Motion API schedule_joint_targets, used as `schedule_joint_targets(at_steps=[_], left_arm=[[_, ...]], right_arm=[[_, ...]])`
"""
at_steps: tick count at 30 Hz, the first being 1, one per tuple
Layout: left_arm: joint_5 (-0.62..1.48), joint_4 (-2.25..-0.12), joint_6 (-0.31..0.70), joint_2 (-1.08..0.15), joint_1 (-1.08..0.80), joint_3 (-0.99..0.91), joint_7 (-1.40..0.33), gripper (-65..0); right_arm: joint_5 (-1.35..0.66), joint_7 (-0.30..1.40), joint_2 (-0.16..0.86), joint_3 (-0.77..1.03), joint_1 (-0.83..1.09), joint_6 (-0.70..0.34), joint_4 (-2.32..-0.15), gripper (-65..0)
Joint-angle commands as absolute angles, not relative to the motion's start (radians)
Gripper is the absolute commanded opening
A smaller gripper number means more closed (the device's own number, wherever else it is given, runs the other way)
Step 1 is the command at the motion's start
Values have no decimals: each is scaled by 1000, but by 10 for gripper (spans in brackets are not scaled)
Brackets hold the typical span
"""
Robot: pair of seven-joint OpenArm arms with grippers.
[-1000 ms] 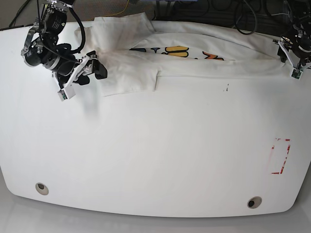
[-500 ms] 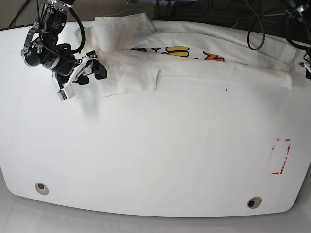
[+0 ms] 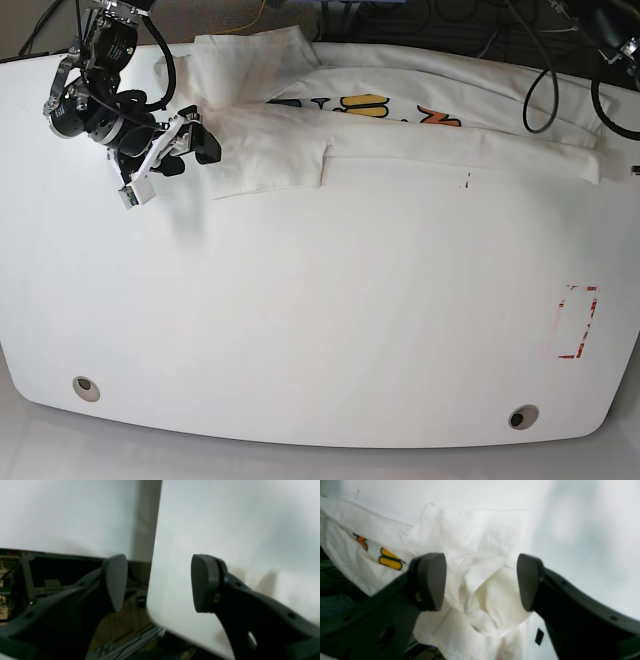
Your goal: Layout the t-shirt on the table in an organized manner, then fold the t-shirt properly
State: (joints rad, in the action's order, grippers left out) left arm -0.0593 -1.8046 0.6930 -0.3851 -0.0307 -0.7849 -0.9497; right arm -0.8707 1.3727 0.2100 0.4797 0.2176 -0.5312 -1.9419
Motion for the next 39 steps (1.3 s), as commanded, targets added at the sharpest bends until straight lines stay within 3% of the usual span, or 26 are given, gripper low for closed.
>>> schedule_joint_targets(at_steps=[1, 8, 18, 39], left_arm=[[-47, -1816, 698, -367, -12, -739, -935, -275], [-51, -1813, 698, -263, 24, -601, -920, -276], [-51, -1684, 533, -216, 35, -443, -860, -276], [-58, -1596, 487, -226, -59, -437, -823, -276]], right_arm=[[-891, 1357, 222, 484, 211, -533, -1957, -225], [-892, 1357, 222, 484, 211, -533, -1957, -225], [-892, 1357, 223, 484, 211, -533, -1957, -225], [-895, 1357, 228, 487, 211, -533, -1957, -225]])
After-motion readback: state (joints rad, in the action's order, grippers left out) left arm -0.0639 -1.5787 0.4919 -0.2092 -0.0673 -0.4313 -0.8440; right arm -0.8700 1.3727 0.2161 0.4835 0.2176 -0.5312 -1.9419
